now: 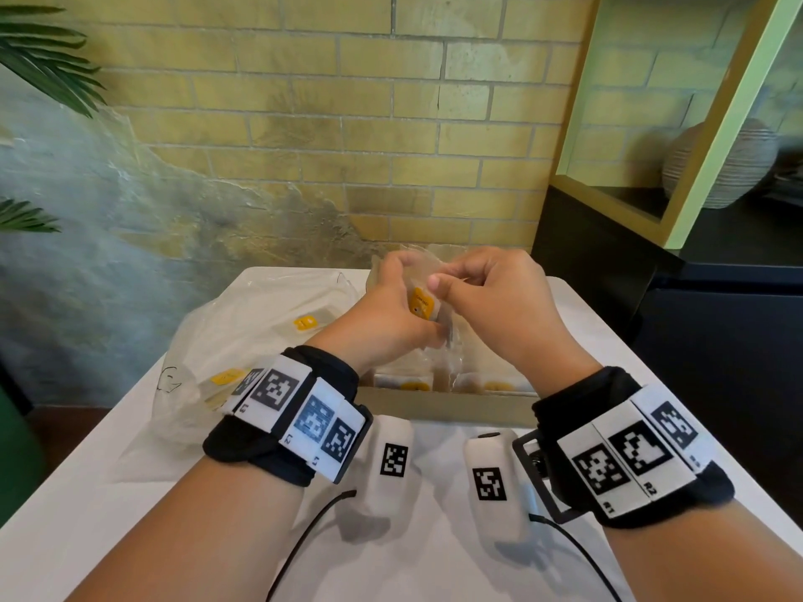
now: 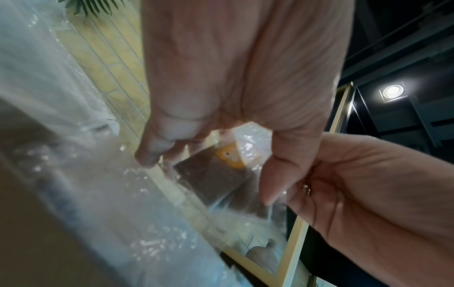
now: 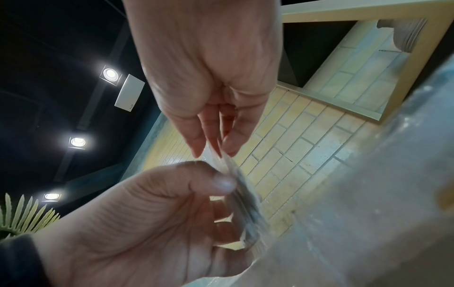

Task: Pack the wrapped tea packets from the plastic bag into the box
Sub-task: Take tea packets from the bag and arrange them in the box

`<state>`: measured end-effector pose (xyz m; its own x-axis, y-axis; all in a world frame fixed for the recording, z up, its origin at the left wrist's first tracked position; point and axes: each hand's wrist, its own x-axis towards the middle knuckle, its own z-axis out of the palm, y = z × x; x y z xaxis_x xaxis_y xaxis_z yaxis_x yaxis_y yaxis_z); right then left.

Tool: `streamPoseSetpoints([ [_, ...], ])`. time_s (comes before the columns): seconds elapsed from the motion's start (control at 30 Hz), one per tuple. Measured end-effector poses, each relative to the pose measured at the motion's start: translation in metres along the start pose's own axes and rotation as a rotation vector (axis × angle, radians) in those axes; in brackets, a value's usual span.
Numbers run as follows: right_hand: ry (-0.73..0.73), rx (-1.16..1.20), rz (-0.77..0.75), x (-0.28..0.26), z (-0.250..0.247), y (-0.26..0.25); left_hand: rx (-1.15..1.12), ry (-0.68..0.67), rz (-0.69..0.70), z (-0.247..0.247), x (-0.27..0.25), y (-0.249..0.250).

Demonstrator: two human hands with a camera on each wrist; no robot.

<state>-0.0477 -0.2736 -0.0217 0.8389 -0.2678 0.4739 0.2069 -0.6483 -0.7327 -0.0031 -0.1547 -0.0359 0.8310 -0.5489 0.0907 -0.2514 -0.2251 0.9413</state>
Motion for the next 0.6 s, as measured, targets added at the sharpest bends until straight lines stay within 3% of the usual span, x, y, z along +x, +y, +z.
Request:
streamPoseSetpoints([
  [0.1, 0.006, -0.049, -0.026, 0.0, -0.001, -0.001, 0.024, 0.014, 0.007, -0.001, 0.0, 0.001],
  [0.23, 0.119, -0.025, -0.079, 0.0, -0.004, -0.003, 0.065, 0.084, 0.095, -0.005, 0.007, -0.001],
  [0.4, 0.017, -0.104, -0.02, 0.003, -0.003, 0.003, 0.194, 0.055, 0.079, -0.012, 0.005, -0.004],
  [0.6, 0.078, 0.054, 0.002, 0.007, -0.011, 0.002, 0.254, 0.107, 0.102, -0.02, 0.007, -0.004],
])
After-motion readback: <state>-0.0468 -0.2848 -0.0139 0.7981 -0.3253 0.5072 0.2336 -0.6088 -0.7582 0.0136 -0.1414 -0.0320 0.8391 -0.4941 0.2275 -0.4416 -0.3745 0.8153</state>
